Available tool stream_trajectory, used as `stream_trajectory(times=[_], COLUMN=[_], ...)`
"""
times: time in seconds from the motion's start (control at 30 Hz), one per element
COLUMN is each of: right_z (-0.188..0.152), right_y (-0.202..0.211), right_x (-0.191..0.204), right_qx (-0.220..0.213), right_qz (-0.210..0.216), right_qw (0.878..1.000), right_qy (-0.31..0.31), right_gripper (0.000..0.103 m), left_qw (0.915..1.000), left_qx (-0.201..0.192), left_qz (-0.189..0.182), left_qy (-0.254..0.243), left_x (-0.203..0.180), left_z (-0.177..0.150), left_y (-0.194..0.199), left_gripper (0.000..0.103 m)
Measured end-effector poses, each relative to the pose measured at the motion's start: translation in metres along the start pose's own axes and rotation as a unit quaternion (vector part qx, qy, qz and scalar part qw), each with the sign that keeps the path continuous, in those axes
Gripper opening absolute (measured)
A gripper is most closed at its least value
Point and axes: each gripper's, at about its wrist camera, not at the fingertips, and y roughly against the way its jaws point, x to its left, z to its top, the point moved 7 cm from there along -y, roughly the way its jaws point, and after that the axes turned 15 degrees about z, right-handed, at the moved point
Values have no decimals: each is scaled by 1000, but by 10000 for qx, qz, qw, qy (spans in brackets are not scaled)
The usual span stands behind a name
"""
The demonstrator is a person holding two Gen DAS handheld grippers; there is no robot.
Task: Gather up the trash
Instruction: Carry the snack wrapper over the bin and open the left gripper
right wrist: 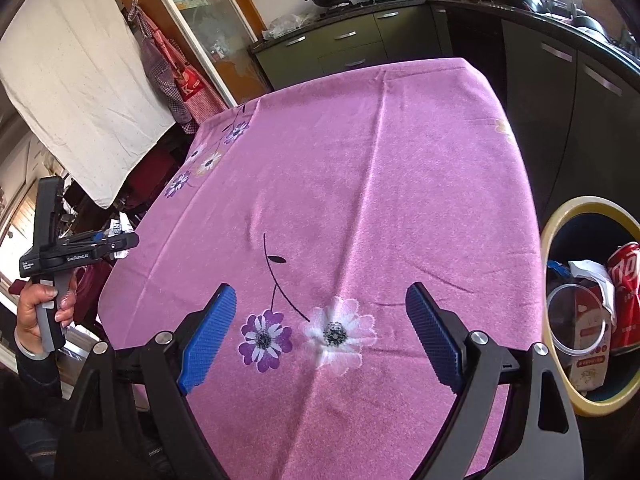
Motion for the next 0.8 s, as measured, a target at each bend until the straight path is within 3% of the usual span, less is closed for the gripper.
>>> stream_trajectory(times=[0.17,0.3,0.57,0.73,0.8], right_z=[-9,-25,-64,-83,-89], right_y=[49,99,178,204,209], right_x=[-22,-46,-80,-93,-98], right_qx=[-461,-886,-1559,-1792,-1833], right_qz=[-533,-1042,-1464,-1470,-1464], right_qw=[9971,9885,9690,9618,9599], right_qy=[-305,-650,-1234,-1453,-1536], right_gripper=[86,89,89,90,90], left_qw=[9954,9829,9396,9103,9026], left_qx=[-429,-666,-903,-770,-632], left_qz=[-400,-880,-1896,-2464,-2594], left_qy=[-757,-1477,-2704,-3236,-3378], left_x=[-56,-121,-279,-383,-421], left_z=[26,43,64,71,73], left_y=[30,49,81,87,82], left_gripper=[65,65,66,66,66])
